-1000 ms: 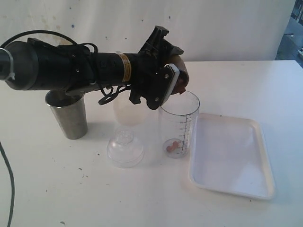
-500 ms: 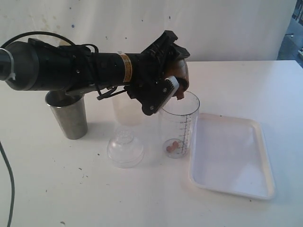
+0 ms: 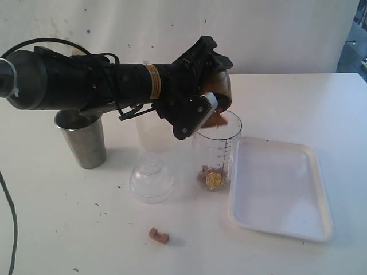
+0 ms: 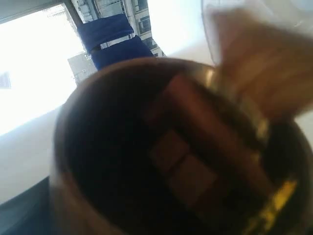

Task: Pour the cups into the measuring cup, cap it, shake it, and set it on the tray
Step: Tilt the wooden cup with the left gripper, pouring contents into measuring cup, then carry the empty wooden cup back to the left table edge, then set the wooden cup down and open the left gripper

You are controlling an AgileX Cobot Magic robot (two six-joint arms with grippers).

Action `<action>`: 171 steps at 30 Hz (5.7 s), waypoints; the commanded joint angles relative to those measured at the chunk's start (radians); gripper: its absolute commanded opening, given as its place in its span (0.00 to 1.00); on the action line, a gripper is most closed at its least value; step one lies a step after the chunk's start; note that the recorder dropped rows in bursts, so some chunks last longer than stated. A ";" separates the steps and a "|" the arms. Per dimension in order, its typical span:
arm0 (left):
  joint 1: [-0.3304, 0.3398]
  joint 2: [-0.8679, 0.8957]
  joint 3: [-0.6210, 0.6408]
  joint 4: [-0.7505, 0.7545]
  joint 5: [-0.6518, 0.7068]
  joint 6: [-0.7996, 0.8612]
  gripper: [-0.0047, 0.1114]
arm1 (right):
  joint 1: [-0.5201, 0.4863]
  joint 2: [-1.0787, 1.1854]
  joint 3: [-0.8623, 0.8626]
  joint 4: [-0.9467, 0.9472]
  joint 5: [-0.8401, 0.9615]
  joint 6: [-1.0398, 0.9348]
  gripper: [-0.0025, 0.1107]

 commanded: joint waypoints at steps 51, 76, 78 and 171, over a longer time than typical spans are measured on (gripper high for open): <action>-0.030 -0.017 -0.004 -0.580 -0.237 -0.097 0.04 | -0.002 -0.004 0.005 0.000 -0.001 0.005 0.02; 0.502 -0.586 0.681 -1.351 -0.209 -0.860 0.04 | -0.002 -0.004 0.005 0.000 -0.001 0.005 0.02; 0.550 -0.528 0.770 -1.351 -0.334 -0.920 0.04 | -0.002 -0.004 0.005 0.000 -0.001 0.005 0.02; 1.055 0.011 0.140 -1.356 0.713 -0.710 0.04 | -0.002 -0.004 0.005 0.000 -0.001 0.005 0.02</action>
